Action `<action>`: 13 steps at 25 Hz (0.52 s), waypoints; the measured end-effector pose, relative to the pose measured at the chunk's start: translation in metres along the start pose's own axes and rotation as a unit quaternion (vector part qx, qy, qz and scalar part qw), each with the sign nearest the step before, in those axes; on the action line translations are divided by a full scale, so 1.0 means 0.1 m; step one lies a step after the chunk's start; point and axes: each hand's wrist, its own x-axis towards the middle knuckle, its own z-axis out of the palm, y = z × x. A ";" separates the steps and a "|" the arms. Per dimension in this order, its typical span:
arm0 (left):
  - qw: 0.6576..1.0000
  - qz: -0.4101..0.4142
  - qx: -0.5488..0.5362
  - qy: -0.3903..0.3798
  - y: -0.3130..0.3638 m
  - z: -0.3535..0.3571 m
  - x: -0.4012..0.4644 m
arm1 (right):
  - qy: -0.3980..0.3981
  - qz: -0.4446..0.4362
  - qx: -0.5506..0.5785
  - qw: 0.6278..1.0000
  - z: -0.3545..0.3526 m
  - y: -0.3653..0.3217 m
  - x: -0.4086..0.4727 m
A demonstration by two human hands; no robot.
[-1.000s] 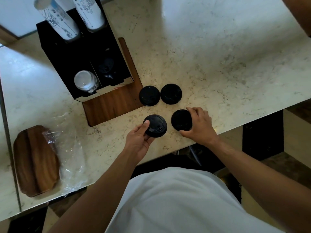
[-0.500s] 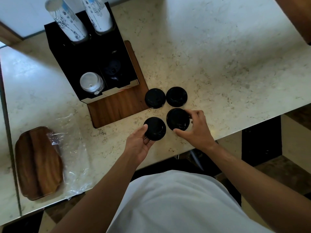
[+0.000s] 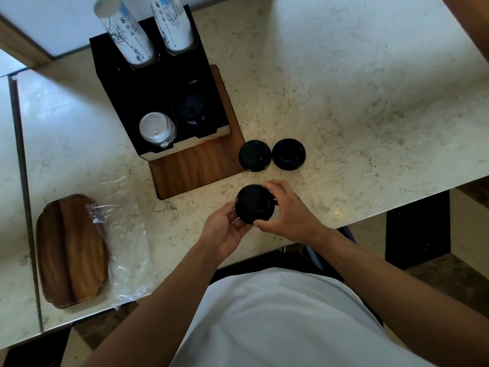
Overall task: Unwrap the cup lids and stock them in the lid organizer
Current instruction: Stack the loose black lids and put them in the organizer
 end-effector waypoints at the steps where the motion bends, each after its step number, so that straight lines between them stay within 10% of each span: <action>1: 1.000 -0.007 -0.006 0.000 0.00 0.00 0.00 | -0.004 0.001 -0.002 1.000 0.00 0.00 0.00; 13: 0.998 0.032 0.032 -0.037 0.11 0.05 0.02 | -0.033 0.073 0.165 0.983 -0.01 0.02 0.09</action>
